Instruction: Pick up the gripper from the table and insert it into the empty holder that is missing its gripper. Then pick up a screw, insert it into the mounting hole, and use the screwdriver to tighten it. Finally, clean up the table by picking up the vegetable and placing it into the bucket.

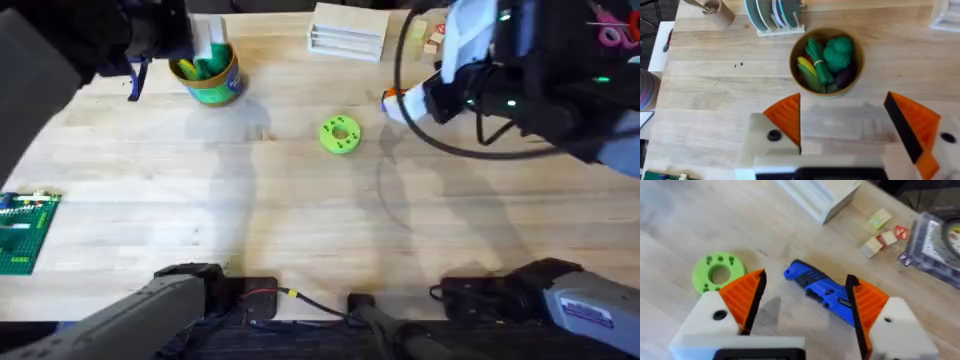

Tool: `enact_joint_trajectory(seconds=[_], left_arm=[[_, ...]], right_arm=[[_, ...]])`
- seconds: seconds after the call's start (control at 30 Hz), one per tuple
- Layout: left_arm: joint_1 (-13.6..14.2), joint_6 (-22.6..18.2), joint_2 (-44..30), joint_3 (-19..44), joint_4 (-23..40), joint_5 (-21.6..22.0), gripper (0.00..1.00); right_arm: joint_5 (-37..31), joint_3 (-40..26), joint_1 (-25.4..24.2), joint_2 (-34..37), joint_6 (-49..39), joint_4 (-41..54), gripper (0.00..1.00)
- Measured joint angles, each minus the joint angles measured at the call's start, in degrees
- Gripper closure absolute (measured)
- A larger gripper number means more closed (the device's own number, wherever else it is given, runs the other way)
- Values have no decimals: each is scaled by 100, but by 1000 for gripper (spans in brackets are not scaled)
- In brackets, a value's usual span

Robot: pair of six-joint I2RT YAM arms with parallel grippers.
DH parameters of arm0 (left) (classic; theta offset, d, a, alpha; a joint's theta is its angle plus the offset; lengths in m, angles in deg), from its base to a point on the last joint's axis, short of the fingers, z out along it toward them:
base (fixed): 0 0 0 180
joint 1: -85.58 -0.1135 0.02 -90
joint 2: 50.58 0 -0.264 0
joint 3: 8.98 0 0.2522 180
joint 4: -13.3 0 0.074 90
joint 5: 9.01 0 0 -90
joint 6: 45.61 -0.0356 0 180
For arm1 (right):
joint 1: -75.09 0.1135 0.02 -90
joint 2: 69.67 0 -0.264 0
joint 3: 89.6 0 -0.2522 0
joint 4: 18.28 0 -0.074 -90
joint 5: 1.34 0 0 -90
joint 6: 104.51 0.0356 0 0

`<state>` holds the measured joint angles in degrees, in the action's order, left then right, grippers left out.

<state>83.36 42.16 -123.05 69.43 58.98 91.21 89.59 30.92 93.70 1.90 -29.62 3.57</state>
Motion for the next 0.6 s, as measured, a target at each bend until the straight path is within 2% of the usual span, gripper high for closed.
enact_joint_trajectory(seconds=[0.17, 0.37, 0.6], left_arm=[[316, -418, 542, 0, 851, 10, 7], [893, -602, 981, 0, 1676, 10, 7], [1467, -661, 1065, 0, 2018, 8, 8]], right_arm=[[-197, 0, 2, -988, 633, 258, 7], [-568, 0, 2, -1980, 1409, 704, 7], [-629, -2, 2, -2960, 1641, 794, 6]])
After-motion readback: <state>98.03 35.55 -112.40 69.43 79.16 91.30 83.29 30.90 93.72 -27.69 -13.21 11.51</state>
